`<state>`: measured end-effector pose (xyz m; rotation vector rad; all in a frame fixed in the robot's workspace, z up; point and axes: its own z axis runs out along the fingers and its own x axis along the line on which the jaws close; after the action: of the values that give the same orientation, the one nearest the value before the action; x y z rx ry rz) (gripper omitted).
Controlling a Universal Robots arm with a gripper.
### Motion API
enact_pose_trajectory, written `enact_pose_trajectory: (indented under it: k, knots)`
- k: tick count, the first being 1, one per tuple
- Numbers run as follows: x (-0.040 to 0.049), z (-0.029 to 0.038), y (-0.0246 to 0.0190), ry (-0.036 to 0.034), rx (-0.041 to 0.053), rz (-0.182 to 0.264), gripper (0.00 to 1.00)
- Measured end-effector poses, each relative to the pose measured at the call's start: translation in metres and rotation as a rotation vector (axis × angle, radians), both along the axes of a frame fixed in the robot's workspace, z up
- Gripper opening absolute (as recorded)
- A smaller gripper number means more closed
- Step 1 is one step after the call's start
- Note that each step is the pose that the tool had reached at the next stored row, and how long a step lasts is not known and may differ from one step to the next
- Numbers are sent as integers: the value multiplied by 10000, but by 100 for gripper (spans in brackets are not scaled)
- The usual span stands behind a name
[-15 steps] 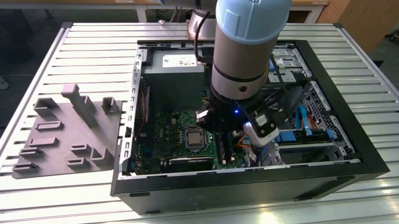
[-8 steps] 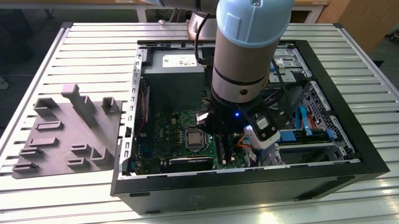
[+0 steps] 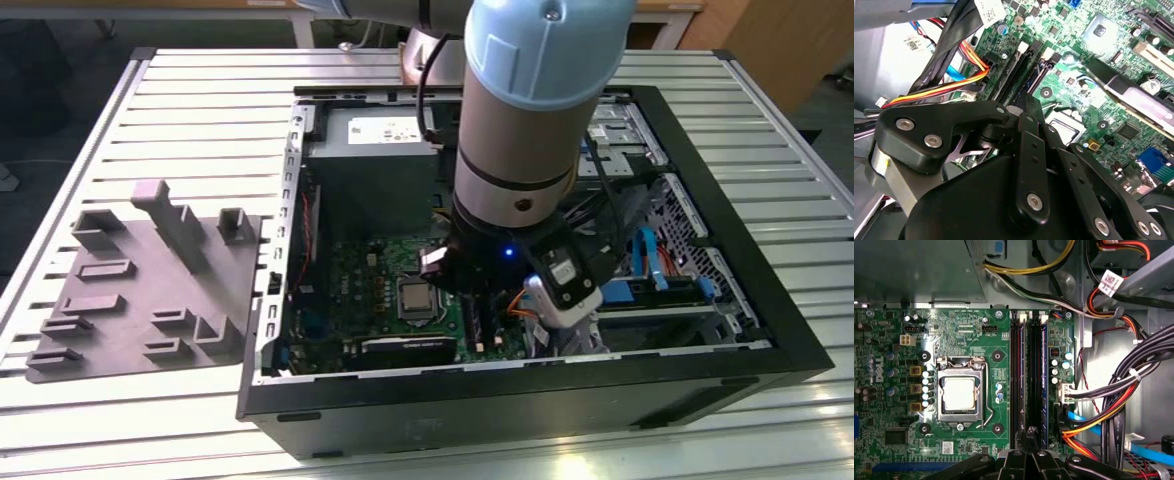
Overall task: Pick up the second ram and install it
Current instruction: 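Press down the second ram until it locks into place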
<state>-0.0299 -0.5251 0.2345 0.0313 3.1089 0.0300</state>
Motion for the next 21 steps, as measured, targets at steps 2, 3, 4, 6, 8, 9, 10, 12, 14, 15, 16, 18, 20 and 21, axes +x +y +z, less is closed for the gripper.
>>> enact_pose_trajectory:
  k: [2,3,4,6,8,9,10,12,14,15,16,18,20,21]
  knots:
    - [0,-1,-7,0,1,0,11]
    - [0,-2,-7,0,0,-1,11]
    - [0,-3,-7,0,0,0,11]
    - [0,-3,-8,1,-1,0,11]
    - [0,-6,-12,0,2,0,11]
    - [0,-8,-14,0,1,0,11]
    - [0,-11,-16,0,1,0,11]
    - [0,-22,-18,0,0,0,11]
    - [0,-33,-21,1,-2,0,11]
    - [0,-38,-23,1,-1,0,11]
    - [0,-42,-25,0,0,0,11]
    - [0,-48,-29,0,0,1,11]
    - [1,-54,-36,1,-1,0,11]
    - [3,-57,-40,0,0,1,11]
